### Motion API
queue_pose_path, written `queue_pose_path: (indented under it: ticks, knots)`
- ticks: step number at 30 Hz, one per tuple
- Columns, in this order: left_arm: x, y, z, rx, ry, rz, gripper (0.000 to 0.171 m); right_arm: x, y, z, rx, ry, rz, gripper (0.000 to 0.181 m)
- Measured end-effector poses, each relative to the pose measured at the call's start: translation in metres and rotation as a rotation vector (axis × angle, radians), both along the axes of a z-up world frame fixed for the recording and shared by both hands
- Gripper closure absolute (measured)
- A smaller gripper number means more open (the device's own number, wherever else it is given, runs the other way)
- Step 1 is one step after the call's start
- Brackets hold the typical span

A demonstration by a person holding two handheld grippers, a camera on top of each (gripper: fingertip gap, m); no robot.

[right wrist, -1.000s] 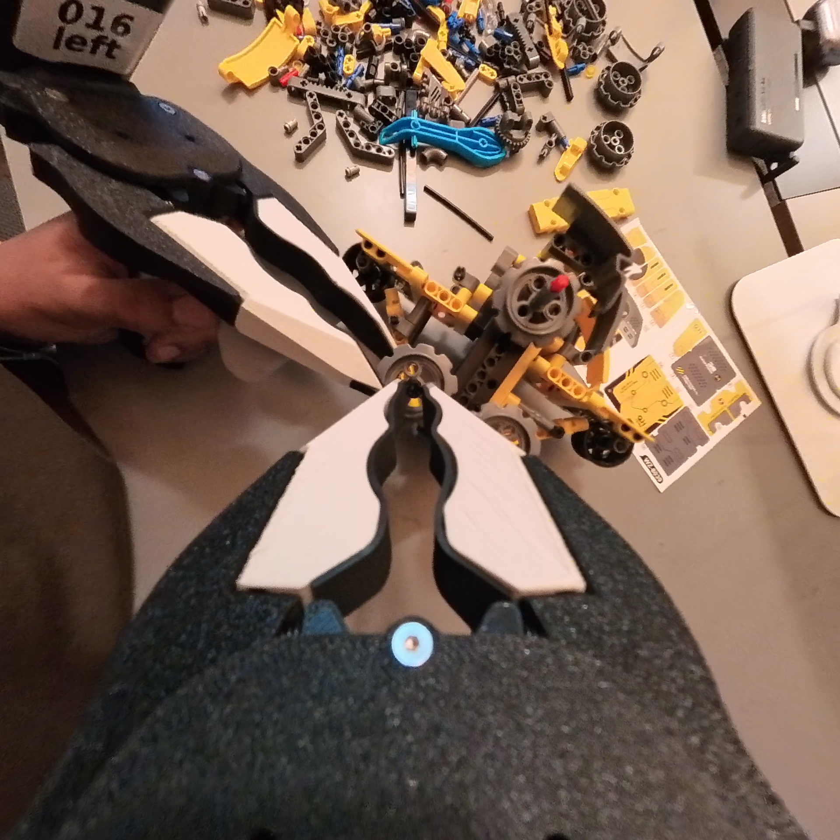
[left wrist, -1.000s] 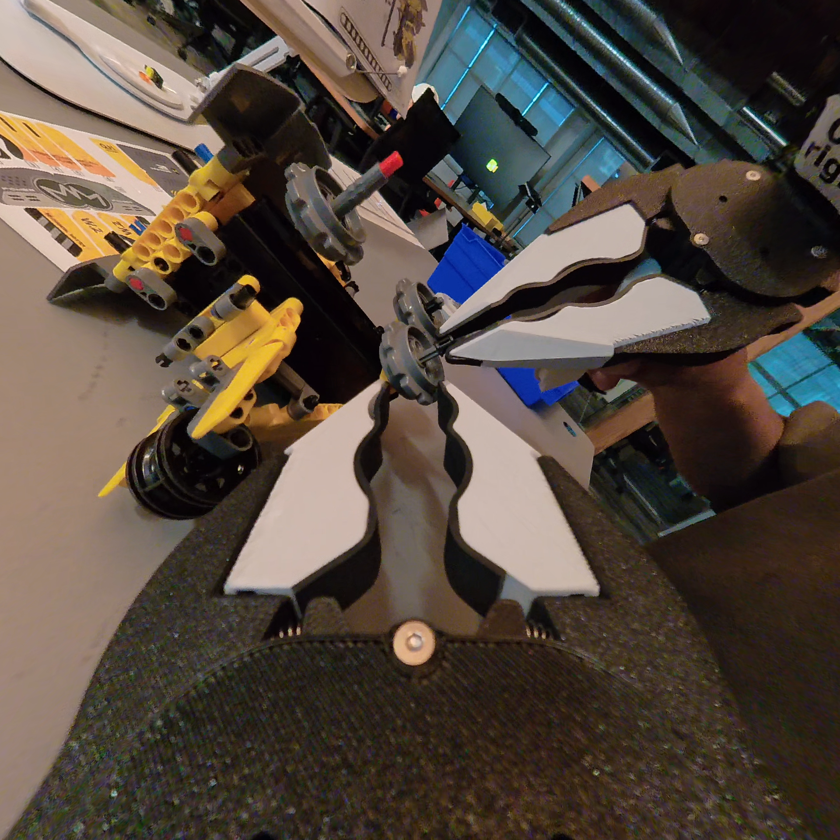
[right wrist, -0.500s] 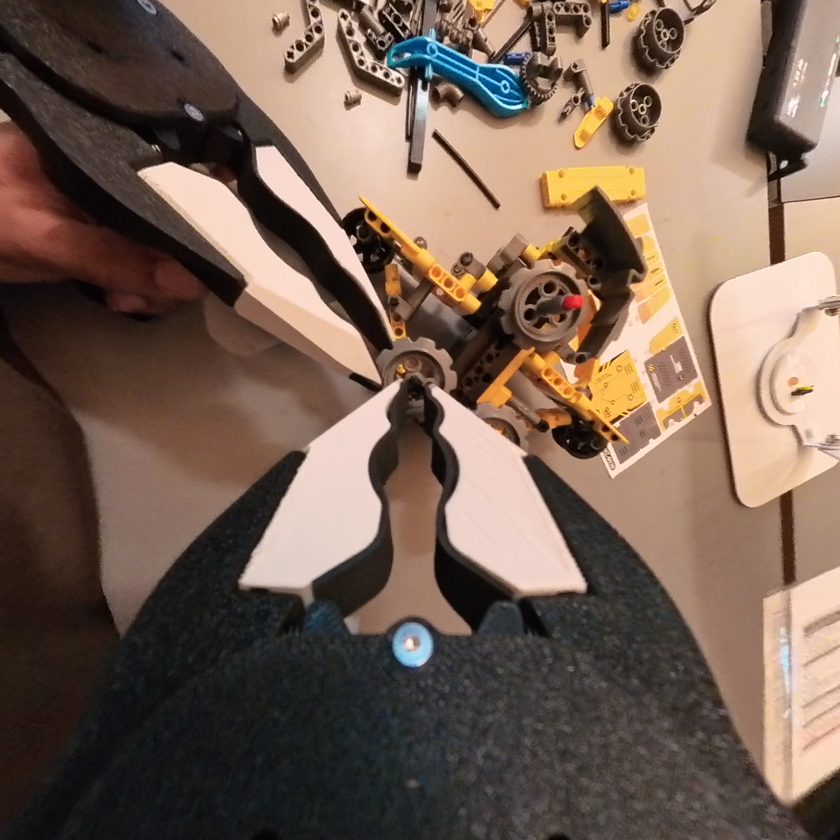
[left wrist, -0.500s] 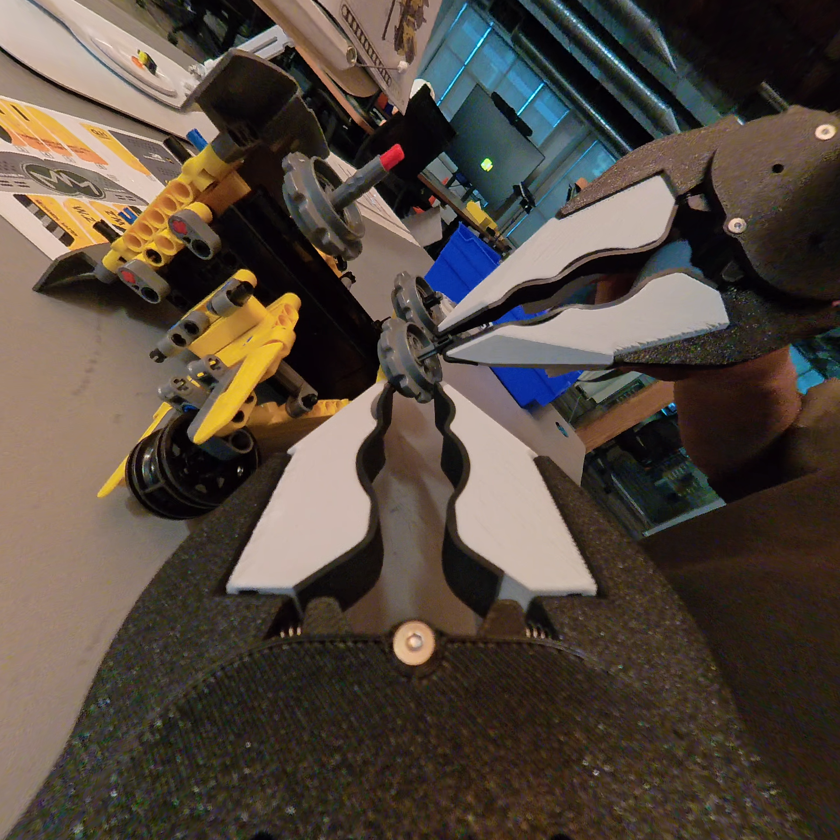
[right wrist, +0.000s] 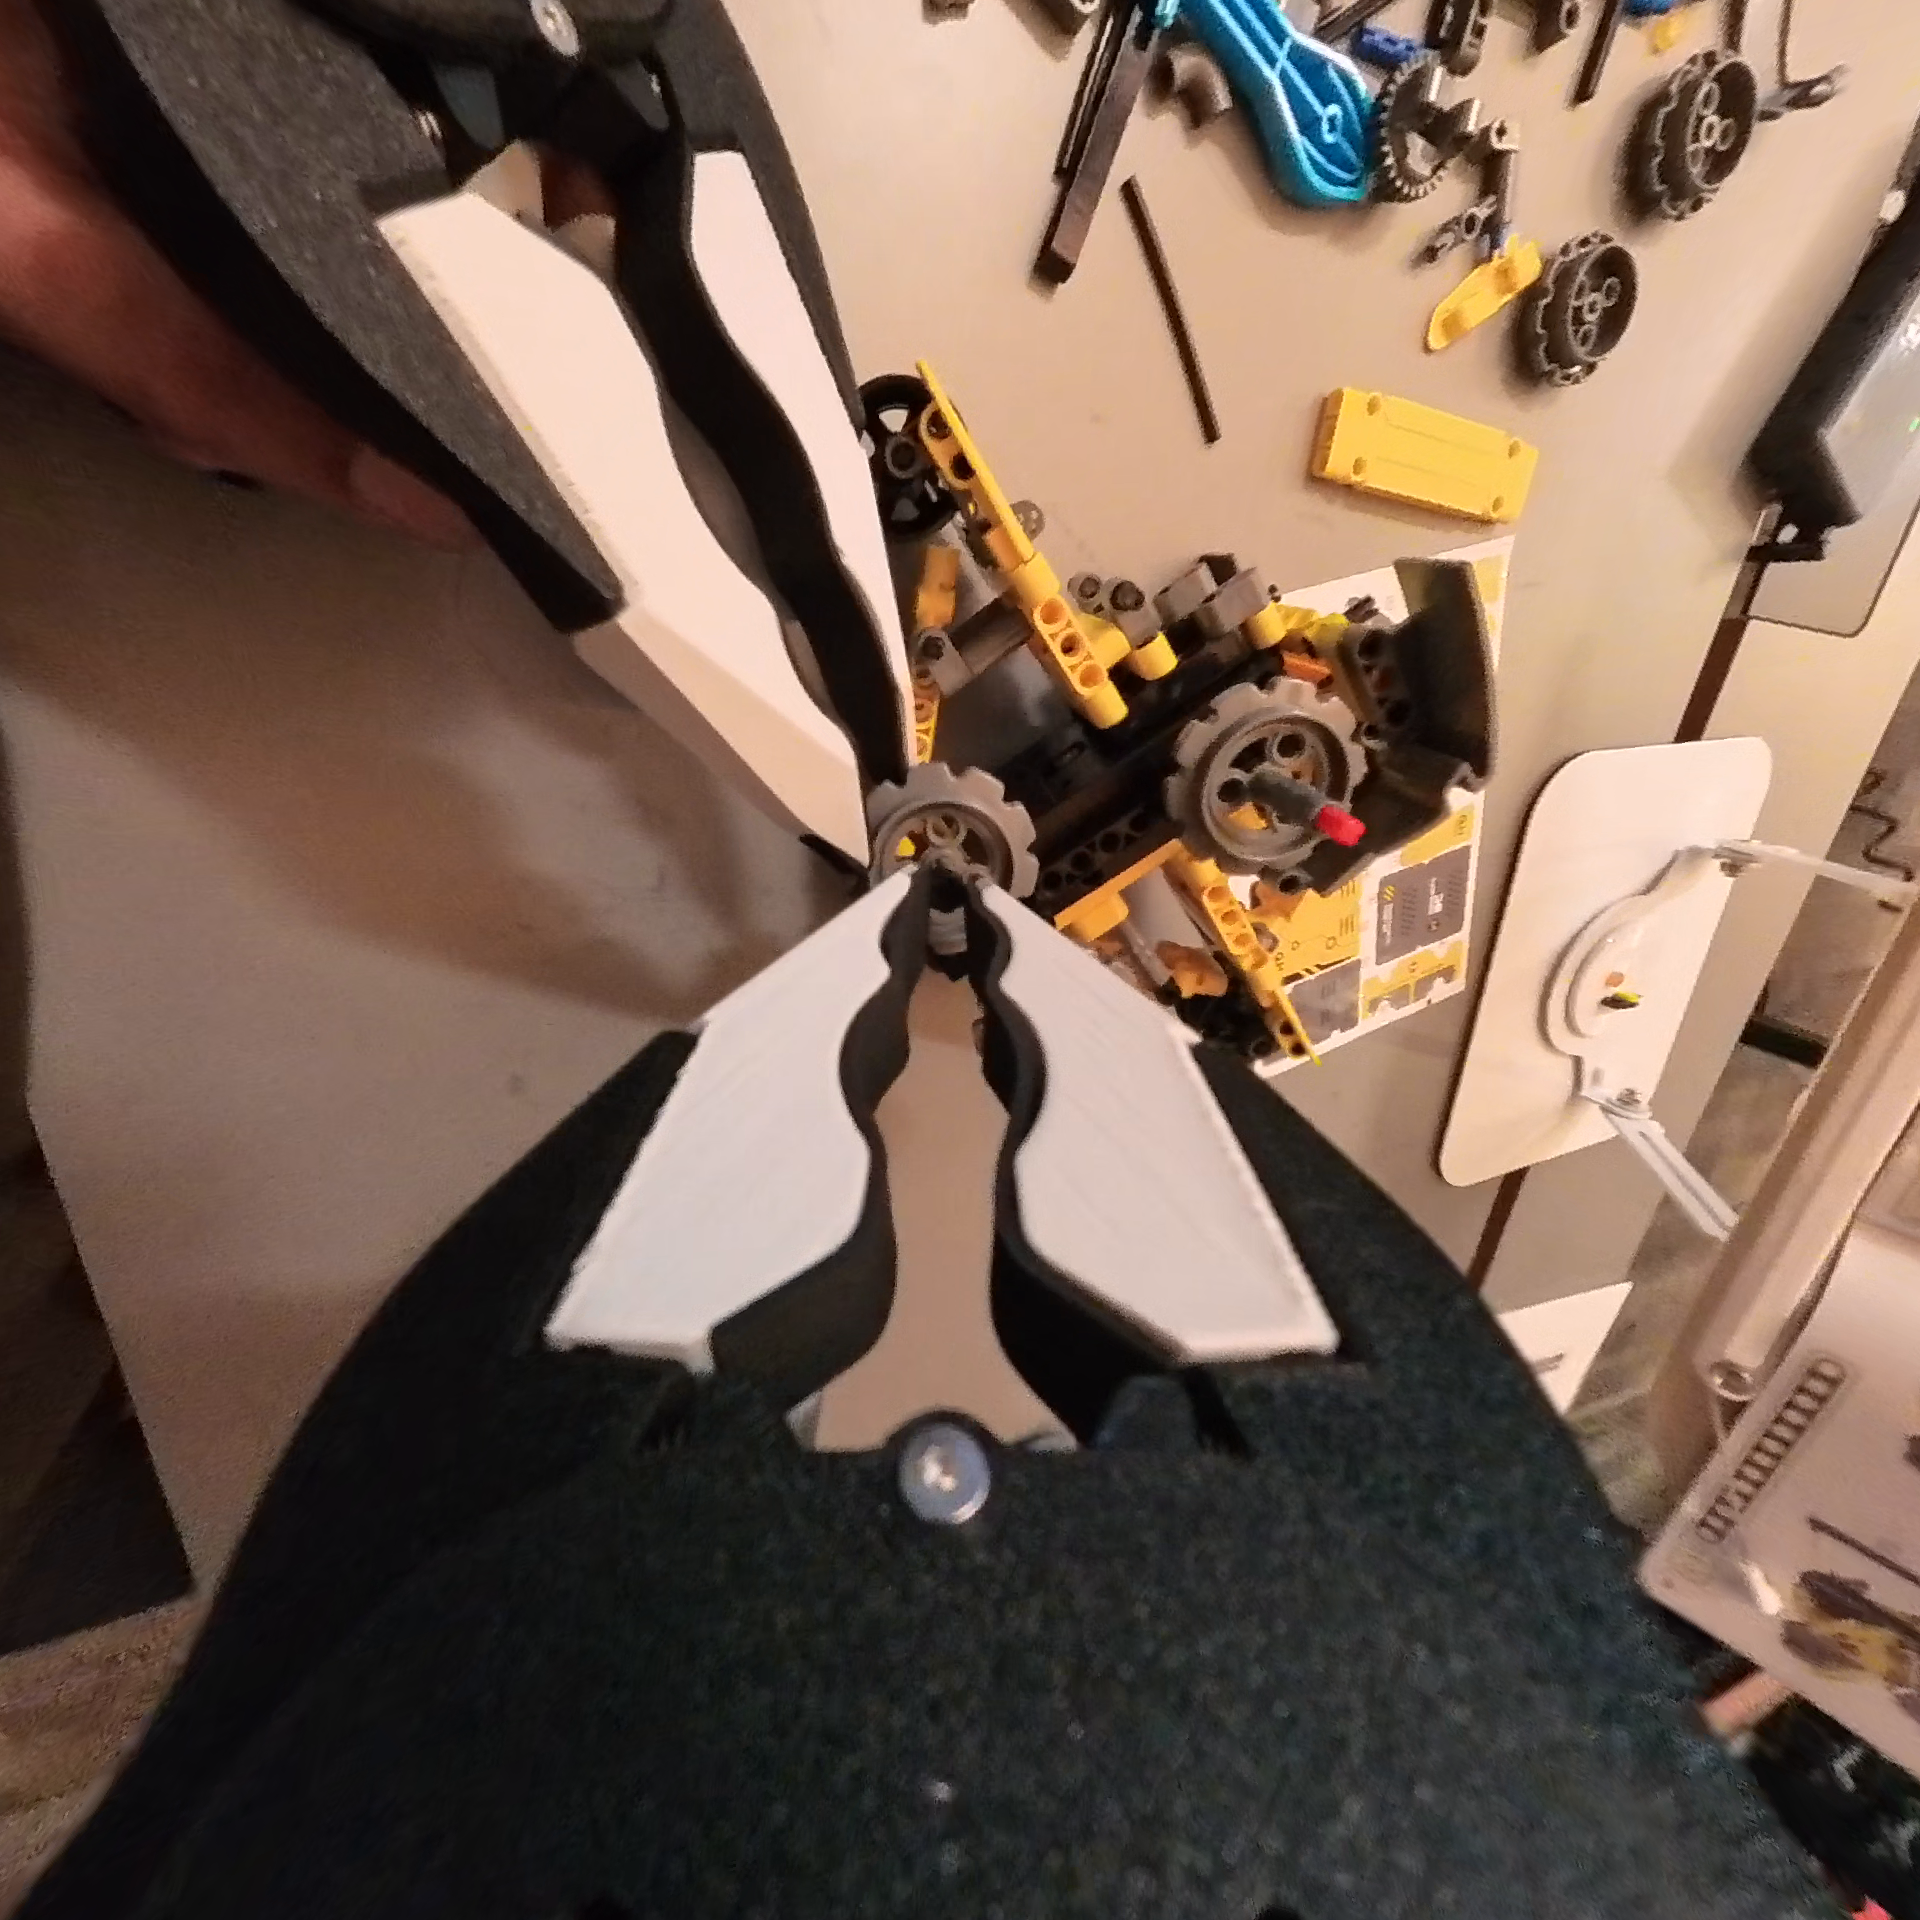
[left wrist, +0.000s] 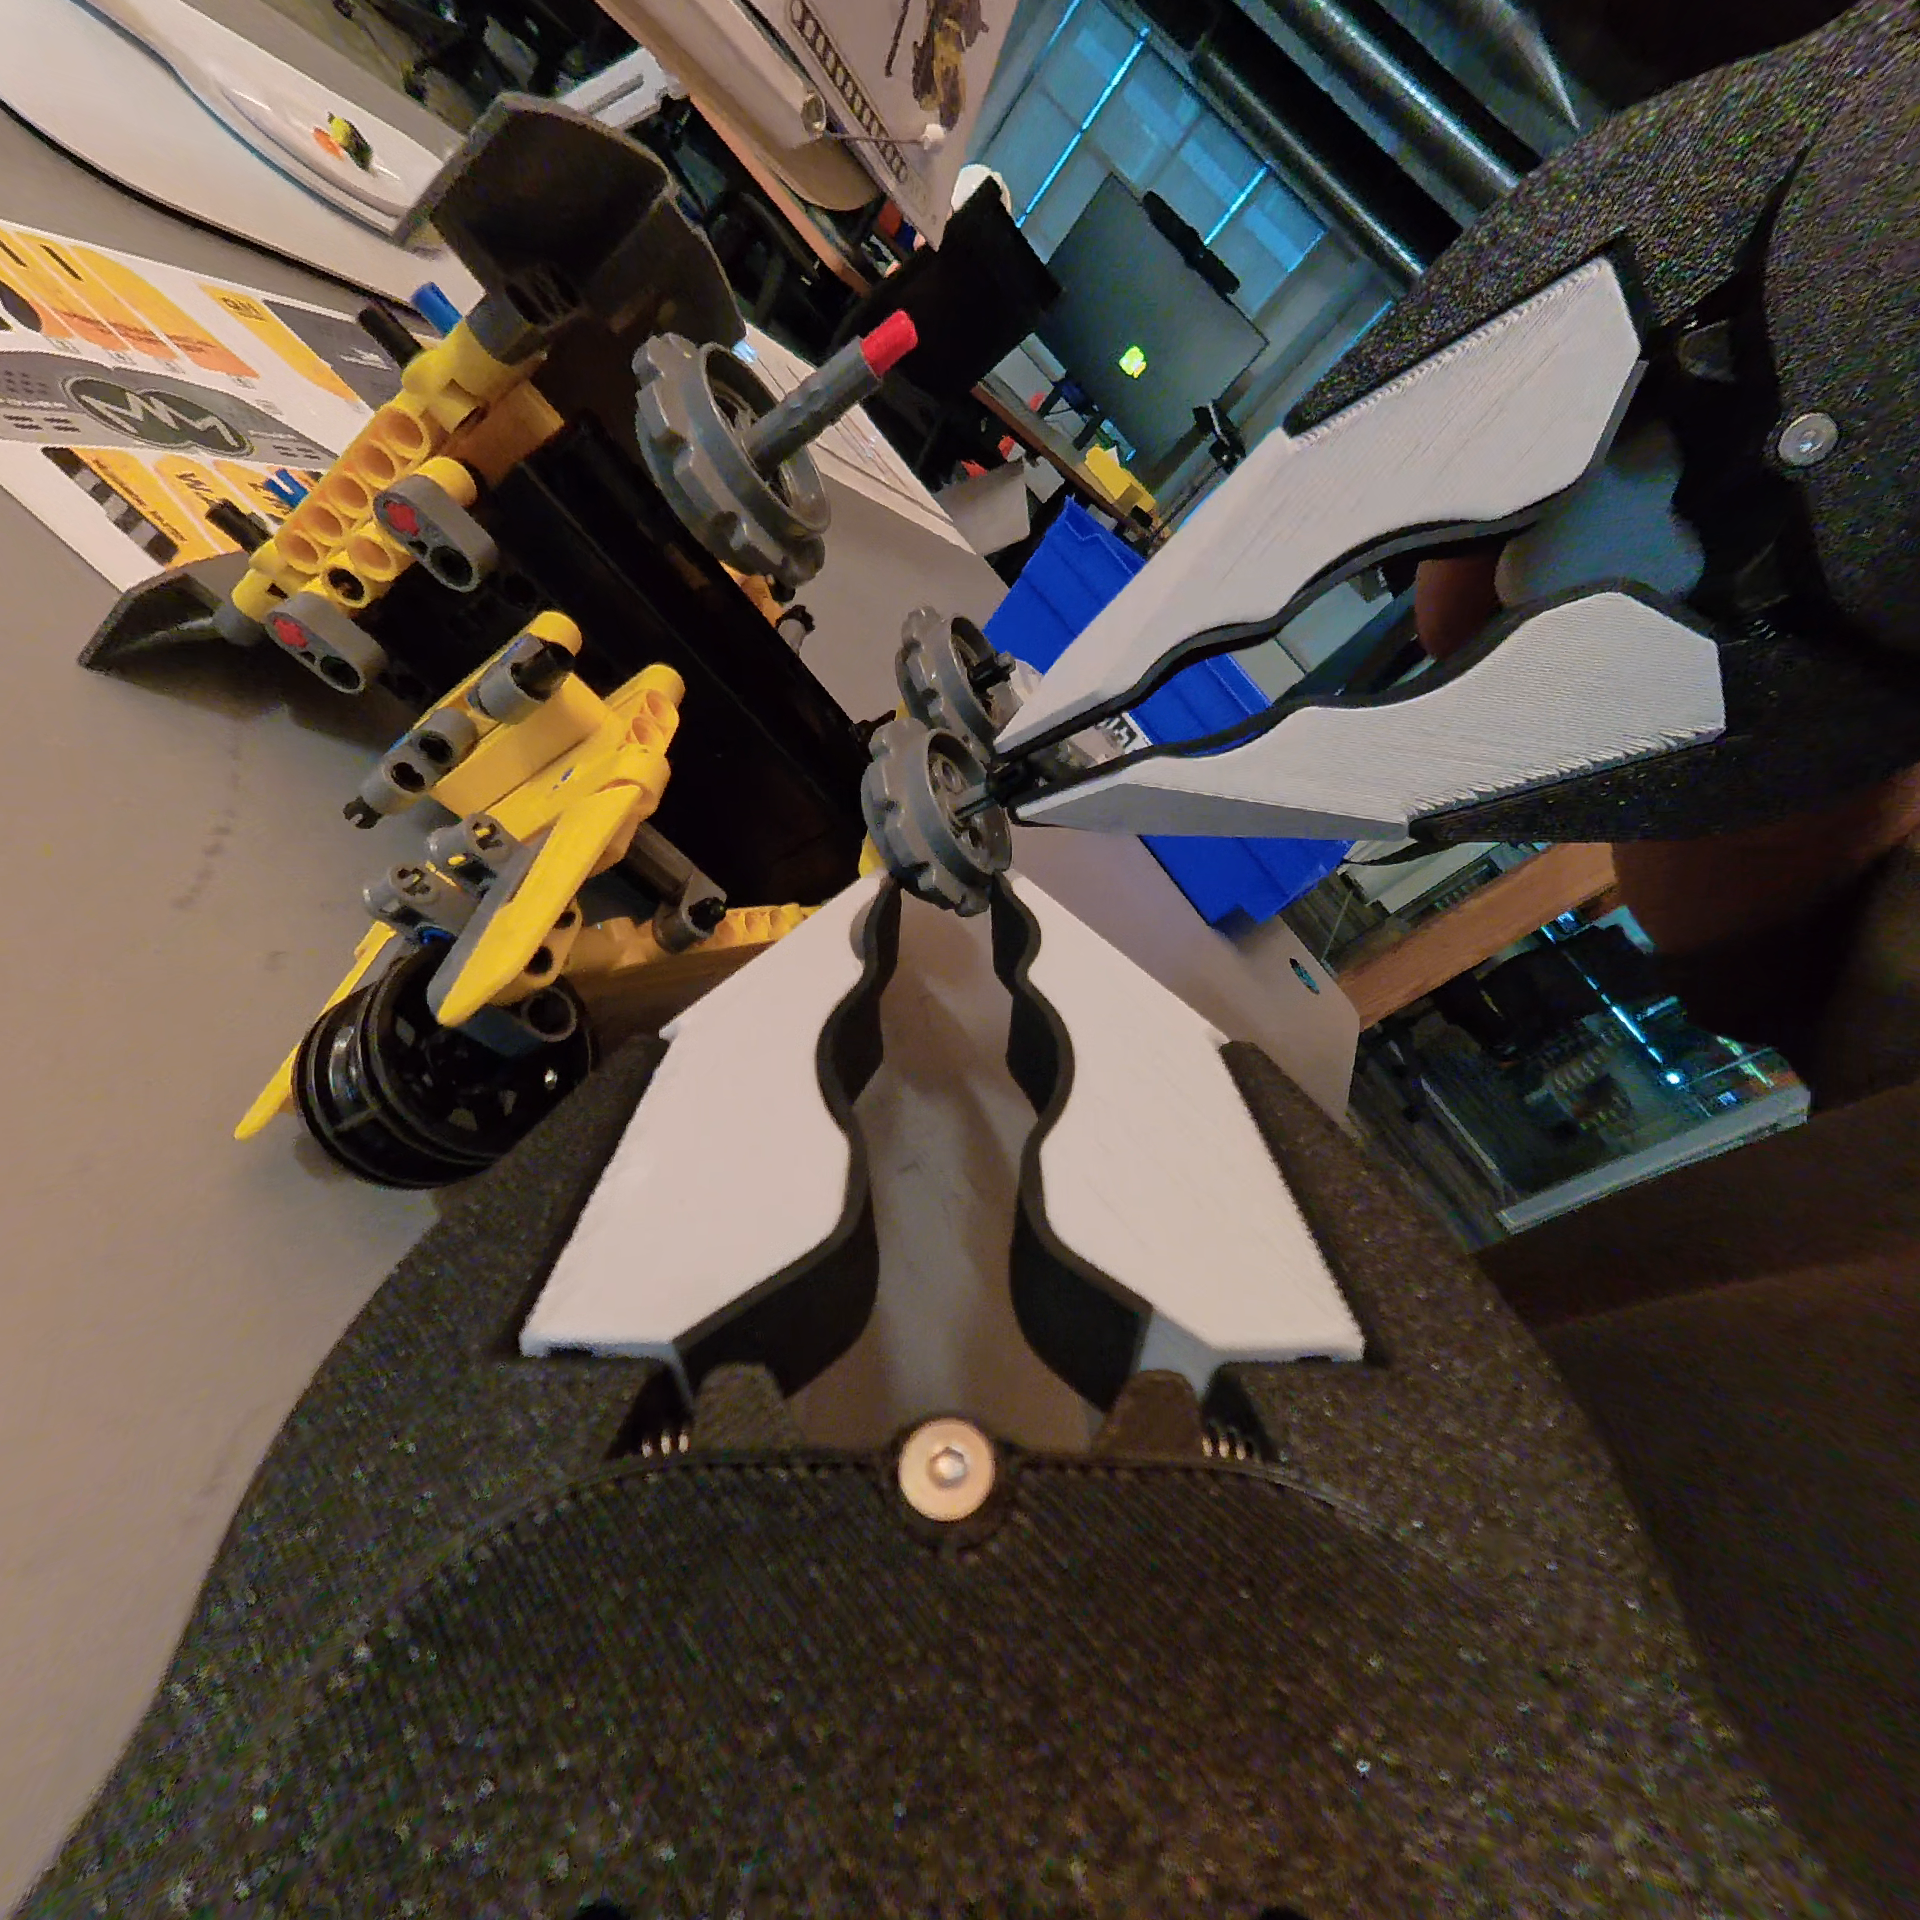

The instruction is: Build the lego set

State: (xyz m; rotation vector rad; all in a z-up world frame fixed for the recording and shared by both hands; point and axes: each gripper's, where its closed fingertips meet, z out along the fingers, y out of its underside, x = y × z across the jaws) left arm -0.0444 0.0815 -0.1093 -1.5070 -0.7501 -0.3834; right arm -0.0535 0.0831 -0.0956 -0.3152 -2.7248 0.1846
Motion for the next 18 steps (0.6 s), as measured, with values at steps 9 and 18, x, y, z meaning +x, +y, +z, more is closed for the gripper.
queue_pose_path:
  ticks: [9,18]
  knots:
    - [-0.0001,0.0015,-0.0016,-0.014,0.000,0.000,0.159,-0.0022,-0.0013,-0.0017,-0.004,-0.035,0.047,0.176]
    - [-0.0029,-0.0004,0.0001,0.037,-0.047,0.008,0.169,-0.0057,-0.0004,-0.0009,-0.129,-0.018,0.026,0.176]
